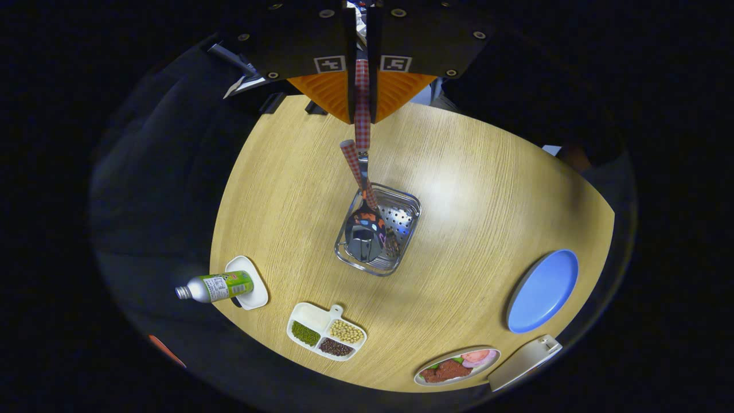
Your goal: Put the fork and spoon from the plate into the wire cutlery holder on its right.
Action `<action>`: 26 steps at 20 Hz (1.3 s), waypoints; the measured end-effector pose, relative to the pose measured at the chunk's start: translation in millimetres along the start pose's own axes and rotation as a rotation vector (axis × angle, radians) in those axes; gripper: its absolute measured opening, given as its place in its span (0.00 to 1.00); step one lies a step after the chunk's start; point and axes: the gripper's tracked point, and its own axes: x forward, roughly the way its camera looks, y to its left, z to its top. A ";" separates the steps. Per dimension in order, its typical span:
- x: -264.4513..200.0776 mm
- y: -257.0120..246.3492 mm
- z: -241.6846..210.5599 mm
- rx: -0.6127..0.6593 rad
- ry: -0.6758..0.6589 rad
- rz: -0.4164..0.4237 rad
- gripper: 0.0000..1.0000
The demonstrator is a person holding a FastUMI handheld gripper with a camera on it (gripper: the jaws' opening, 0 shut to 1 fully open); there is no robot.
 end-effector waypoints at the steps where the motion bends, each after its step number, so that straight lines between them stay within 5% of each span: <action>1: 2.9 -1.8 2.3 -0.023 0.033 0.003 0.07; 6: 11.5 -13.6 17.1 -0.176 0.162 0.029 0.08; 15: 13.8 -9.4 39.9 -0.265 0.300 0.107 0.15; 20: 12.1 -10.2 58.5 -0.205 0.149 0.154 0.18; 26: -19.1 -4.7 84.0 -0.146 -0.212 0.130 0.22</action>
